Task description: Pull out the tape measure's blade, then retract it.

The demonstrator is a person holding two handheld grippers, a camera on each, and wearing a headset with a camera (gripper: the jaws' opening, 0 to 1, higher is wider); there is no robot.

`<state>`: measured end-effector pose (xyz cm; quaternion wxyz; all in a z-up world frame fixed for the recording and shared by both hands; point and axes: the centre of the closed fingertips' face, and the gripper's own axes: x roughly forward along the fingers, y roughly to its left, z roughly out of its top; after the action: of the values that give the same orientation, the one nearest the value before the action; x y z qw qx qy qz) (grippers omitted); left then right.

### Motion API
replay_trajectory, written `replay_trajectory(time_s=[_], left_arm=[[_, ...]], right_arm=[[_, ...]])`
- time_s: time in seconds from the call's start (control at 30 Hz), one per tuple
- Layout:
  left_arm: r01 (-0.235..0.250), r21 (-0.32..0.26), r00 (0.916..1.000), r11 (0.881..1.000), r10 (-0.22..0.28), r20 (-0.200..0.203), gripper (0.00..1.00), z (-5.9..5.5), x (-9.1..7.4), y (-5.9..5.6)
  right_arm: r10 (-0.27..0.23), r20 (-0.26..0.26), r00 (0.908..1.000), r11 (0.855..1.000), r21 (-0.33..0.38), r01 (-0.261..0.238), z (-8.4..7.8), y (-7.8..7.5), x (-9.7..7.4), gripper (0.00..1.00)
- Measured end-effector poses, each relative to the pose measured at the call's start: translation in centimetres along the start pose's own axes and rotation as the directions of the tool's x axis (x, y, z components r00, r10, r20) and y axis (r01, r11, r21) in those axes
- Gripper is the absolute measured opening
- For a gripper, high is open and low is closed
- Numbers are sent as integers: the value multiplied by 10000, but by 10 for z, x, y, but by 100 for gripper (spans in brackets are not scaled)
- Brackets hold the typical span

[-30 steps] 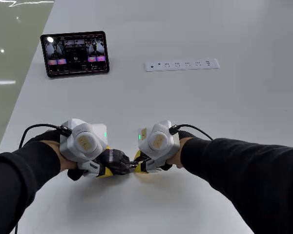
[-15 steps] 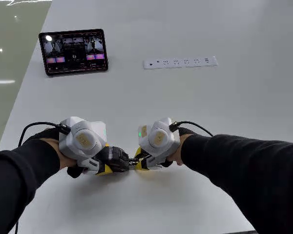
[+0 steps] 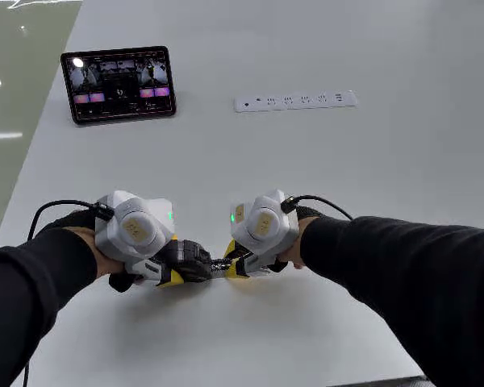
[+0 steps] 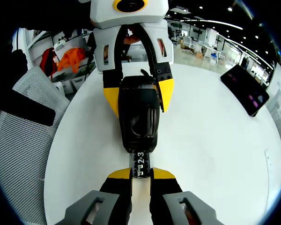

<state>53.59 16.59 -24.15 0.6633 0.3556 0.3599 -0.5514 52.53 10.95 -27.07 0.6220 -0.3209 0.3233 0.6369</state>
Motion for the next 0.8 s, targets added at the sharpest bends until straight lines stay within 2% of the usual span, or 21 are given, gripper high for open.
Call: replay_trajectory(time_s=[0.8], left_arm=[[-4,38,10000,10000,4,58,31,0,1,0]], right_arm=[[19,-134,9999,10000,-18,-19,-11,-2,-9,10]])
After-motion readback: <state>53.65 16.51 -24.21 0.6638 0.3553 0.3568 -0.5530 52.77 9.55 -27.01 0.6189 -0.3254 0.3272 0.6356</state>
